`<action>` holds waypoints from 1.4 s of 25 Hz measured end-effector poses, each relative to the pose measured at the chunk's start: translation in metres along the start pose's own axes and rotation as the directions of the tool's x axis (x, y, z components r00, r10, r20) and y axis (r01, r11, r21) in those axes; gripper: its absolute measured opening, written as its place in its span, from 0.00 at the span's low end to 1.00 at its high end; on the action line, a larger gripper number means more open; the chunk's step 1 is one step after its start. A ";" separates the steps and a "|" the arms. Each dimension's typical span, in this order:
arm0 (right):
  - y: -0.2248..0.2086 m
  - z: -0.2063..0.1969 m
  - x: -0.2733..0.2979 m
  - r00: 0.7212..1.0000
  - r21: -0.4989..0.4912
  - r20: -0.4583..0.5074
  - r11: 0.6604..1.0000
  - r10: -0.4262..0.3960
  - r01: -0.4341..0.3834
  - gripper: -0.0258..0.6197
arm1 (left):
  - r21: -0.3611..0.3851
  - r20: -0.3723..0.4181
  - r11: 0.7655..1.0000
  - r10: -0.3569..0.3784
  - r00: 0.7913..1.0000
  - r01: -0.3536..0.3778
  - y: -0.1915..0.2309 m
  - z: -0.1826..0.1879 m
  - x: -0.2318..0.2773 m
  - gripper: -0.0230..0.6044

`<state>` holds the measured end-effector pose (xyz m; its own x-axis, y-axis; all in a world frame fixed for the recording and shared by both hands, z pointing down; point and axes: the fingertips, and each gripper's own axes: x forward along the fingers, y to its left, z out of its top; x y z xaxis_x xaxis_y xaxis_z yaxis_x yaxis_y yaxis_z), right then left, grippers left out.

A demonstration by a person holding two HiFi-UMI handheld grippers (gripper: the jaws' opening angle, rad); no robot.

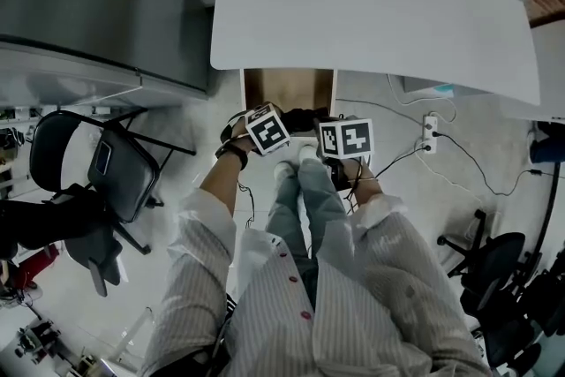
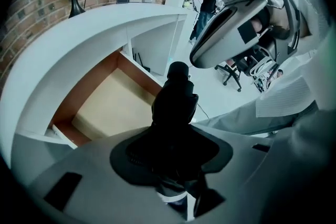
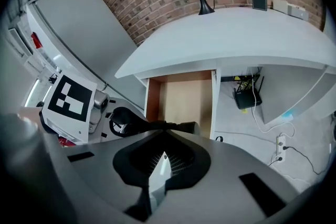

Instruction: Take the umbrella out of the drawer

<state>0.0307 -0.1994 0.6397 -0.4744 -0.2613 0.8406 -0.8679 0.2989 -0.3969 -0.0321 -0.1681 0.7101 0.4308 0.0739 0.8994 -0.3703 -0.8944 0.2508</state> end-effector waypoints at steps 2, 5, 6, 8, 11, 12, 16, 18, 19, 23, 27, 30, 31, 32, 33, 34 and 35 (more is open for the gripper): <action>0.002 0.002 -0.007 1.000 -0.026 -0.001 1.000 -0.012 0.012 0.09 | -0.019 0.016 1.000 0.018 1.000 -0.018 0.000 0.005 -0.010 0.33; 0.006 0.006 -0.018 1.000 -0.062 0.004 0.998 -0.026 0.026 0.09 | -0.075 0.065 0.996 0.054 0.996 -0.049 0.001 0.013 -0.031 0.33; 0.009 0.008 -0.022 1.000 -0.069 0.008 0.997 -0.024 0.024 0.09 | -0.097 0.086 0.994 0.064 0.994 -0.056 0.001 0.017 -0.039 0.33; 0.017 0.014 -0.030 1.000 -0.079 0.020 0.997 -0.013 0.015 0.09 | -0.128 0.126 0.989 0.086 0.988 -0.070 0.001 0.022 -0.057 0.33; 0.033 0.024 -0.040 0.999 -0.097 0.047 0.995 0.006 -0.002 0.09 | -0.159 0.192 0.981 0.145 0.971 -0.114 0.005 0.033 -0.088 0.33; 0.039 0.028 -0.044 0.998 -0.104 0.058 0.995 0.012 -0.006 0.09 | -0.170 0.211 0.977 0.163 0.964 -0.128 0.006 0.035 -0.096 0.33; 0.053 0.042 -0.058 0.995 -0.125 0.096 0.992 0.039 -0.027 0.09 | -0.229 0.270 0.961 0.218 0.938 -0.157 0.007 0.039 -0.119 0.33; 0.061 0.049 -0.067 0.992 -0.135 0.110 0.990 0.060 -0.045 0.09 | -0.252 0.297 0.953 0.241 0.924 -0.168 0.005 0.043 -0.133 0.33; 0.066 0.052 -0.072 0.990 -0.143 0.120 0.988 0.070 -0.053 0.09 | -0.265 0.314 0.950 0.248 0.916 -0.167 0.001 0.047 -0.143 0.33; 0.088 0.072 -0.097 0.977 -0.199 0.178 0.977 0.116 -0.080 0.09 | -0.343 0.393 0.924 0.307 0.867 -0.172 -0.010 0.059 -0.184 0.33; 0.109 0.092 -0.125 0.955 -0.250 0.241 0.962 0.174 -0.112 0.09 | -0.414 0.468 0.891 0.385 0.796 -0.187 -0.016 0.067 -0.221 0.33; 0.125 0.106 -0.148 0.934 -0.291 0.289 0.948 0.212 -0.125 0.09 | -0.465 0.516 0.861 0.453 0.727 -0.206 -0.016 0.073 -0.251 0.33; 0.130 0.110 -0.156 0.926 -0.303 0.305 0.944 0.224 -0.128 0.09 | -0.481 0.530 0.851 0.474 0.703 -0.210 -0.016 0.074 -0.262 0.33; 0.135 0.114 -0.163 0.917 -0.313 0.322 0.941 0.234 -0.130 0.09 | -0.495 0.544 0.843 0.490 0.681 -0.210 -0.016 0.077 -0.273 0.33; 0.139 0.118 -0.170 0.909 -0.323 0.337 0.937 0.244 -0.131 0.09 | -0.507 0.557 0.836 0.503 0.661 -0.208 -0.018 0.079 -0.283 0.33; 0.143 0.121 -0.177 0.901 -0.332 0.352 0.934 0.254 -0.133 0.09 | -0.517 0.570 0.831 0.513 0.642 -0.206 -0.021 0.082 -0.292 0.33; 0.148 0.124 -0.184 0.892 -0.342 0.366 0.930 0.264 -0.135 0.09 | -0.524 0.583 0.827 0.522 0.623 -0.202 -0.023 0.084 -0.299 0.33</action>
<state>-0.0285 -0.2212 0.3805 -0.7068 -0.4898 0.5104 -0.6923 0.6272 -0.3568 -0.0829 -0.2062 0.4056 0.5550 -0.6778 0.4823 -0.8248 -0.5238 0.2129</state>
